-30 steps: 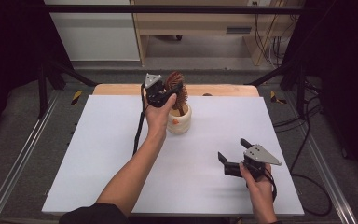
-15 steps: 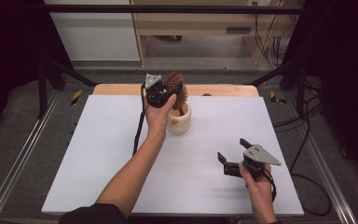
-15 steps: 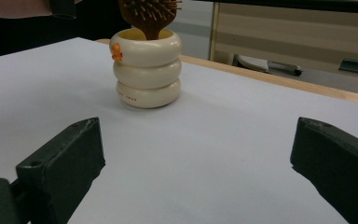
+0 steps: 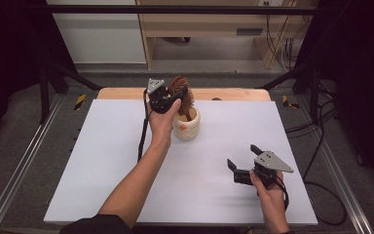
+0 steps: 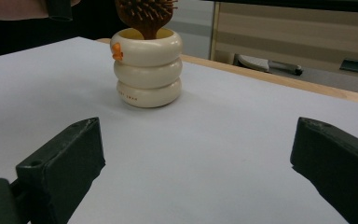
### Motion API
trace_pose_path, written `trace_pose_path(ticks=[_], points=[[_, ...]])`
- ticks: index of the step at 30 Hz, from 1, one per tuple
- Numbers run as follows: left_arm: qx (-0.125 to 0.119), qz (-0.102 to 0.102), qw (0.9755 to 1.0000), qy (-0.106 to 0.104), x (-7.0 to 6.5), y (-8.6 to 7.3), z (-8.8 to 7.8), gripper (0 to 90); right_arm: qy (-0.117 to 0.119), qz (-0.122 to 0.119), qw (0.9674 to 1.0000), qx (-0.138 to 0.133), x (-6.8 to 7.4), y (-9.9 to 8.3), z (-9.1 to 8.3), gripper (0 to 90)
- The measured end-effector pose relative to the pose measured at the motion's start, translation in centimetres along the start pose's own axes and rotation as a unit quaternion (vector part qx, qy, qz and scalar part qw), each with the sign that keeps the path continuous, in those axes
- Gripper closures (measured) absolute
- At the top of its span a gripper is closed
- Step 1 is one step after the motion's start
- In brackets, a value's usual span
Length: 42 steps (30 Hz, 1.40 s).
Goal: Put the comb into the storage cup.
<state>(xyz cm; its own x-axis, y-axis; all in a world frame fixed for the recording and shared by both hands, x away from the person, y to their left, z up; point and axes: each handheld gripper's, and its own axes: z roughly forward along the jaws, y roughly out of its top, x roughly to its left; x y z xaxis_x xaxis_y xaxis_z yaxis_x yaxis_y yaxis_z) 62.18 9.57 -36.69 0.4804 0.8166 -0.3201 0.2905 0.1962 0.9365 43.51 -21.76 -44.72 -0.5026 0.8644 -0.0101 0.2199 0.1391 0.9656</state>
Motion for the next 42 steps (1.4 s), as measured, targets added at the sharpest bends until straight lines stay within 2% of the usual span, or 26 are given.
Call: trace_pose_path(ticks=[42], points=[[-0.007,-0.018,0.9998,-0.002,1.8,-0.6,-1.0,47.6,0.001,-0.004,1.0,0.002,0.0,0.0,0.2,2.8]])
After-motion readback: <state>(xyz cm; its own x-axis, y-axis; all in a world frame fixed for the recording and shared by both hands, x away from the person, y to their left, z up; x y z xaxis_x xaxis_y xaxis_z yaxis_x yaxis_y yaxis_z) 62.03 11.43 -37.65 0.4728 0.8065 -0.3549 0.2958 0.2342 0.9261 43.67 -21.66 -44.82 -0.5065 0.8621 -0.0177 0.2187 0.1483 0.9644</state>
